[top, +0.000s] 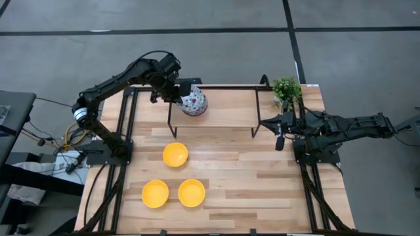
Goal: Pick & Place Mini bowls
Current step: Stack the red bowl on the red bowl on the shelf
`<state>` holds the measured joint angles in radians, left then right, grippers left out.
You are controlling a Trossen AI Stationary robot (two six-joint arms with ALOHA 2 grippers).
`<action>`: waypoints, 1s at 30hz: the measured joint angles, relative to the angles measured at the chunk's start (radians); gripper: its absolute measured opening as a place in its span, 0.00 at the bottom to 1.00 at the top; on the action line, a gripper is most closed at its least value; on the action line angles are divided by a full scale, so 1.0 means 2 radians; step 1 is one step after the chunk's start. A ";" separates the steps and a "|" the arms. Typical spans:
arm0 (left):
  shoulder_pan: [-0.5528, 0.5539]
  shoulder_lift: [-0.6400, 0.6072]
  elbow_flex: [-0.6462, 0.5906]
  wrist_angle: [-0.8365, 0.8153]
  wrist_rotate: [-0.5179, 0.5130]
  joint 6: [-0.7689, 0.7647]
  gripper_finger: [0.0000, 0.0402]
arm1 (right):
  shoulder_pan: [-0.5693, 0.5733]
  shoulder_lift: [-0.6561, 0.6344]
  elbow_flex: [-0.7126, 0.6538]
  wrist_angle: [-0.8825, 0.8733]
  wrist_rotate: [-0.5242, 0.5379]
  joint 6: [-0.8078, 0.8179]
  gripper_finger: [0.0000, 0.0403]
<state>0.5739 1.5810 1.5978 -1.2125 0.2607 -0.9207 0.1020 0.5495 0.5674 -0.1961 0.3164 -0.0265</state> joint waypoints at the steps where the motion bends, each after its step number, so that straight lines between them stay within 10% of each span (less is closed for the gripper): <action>1: 0.000 0.000 0.000 0.000 -0.002 0.000 0.05 | 0.000 0.000 0.000 0.001 0.000 0.000 0.00; 30: -0.003 0.004 0.000 0.023 -0.014 -0.002 0.08 | 0.000 0.000 0.000 0.009 0.000 -0.004 0.00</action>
<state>0.5673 1.5888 1.5978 -1.1667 0.2325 -0.9241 0.1017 0.5495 0.5682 -0.1771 0.3164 -0.0353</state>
